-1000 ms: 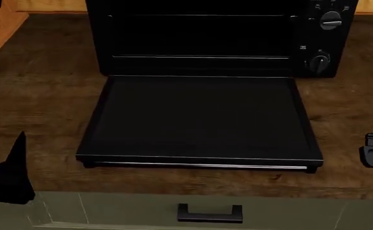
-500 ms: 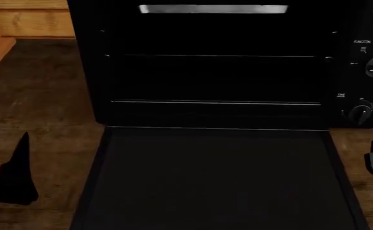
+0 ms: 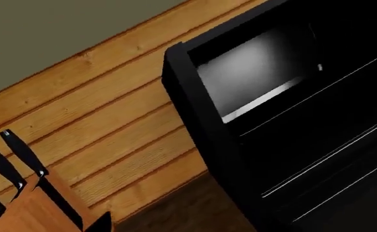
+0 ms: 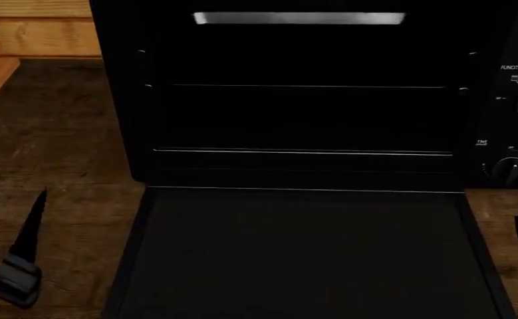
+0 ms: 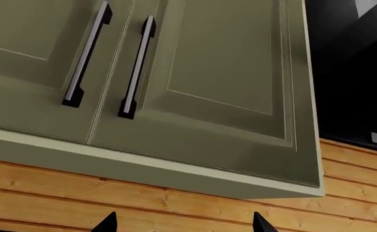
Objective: Close the toaster oven door.
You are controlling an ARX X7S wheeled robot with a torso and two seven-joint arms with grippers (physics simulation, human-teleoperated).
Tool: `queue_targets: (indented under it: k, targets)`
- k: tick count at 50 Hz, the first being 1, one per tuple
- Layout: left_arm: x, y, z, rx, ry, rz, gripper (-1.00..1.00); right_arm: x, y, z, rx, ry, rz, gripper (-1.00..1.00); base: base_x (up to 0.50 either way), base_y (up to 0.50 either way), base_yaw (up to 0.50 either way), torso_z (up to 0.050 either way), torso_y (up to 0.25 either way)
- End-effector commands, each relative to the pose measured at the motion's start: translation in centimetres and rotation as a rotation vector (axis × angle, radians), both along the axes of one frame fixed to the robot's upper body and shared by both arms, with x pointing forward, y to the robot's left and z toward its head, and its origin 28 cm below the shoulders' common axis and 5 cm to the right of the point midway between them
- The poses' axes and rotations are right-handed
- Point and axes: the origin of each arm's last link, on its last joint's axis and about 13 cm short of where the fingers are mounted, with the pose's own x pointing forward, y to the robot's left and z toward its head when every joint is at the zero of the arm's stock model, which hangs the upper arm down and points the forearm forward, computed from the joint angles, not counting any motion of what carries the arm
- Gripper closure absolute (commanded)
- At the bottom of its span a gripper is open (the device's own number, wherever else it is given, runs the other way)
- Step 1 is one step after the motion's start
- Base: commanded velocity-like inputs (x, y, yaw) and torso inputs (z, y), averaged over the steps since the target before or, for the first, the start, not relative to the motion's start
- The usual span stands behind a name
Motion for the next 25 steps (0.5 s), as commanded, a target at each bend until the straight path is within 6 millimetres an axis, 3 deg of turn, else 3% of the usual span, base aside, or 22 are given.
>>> queue_targets:
  k: [1, 6, 12, 18, 25]
  targets:
    - [0.3, 3.2, 0.6, 0.481, -0.075, -0.144, -1.0, -0.1, 0.0, 0.0, 0.0, -0.004, 0.002, -1.0, 0.0, 0.0, 0.0, 0.0, 0.0]
    - [0.1, 4.7, 2.4, 0.655, -0.094, -0.215, -1.0, -0.3, 0.0, -0.1, -0.001, -0.005, 0.0, -1.0, 0.0, 0.0, 0.0, 0.0, 0.0]
    - [-0.3, 5.6, 3.1, 0.849, -0.03, -0.284, -1.0, -0.2, 0.2, 0.0, -0.006, -0.006, 0.005, -1.0, 0.0, 0.0, 0.0, 0.0, 0.0]
    - [-1.0, 4.9, 4.6, 0.969, -0.007, -0.32, -1.0, -0.3, 0.2, 0.2, -0.01, -0.008, 0.008, -1.0, 0.0, 0.0, 0.0, 0.0, 0.0]
    - [0.0, 4.6, 4.8, 1.075, -0.01, -0.371, -1.0, -0.2, 0.2, 0.2, -0.009, -0.01, 0.005, -1.0, 0.0, 0.0, 0.0, 0.0, 0.0]
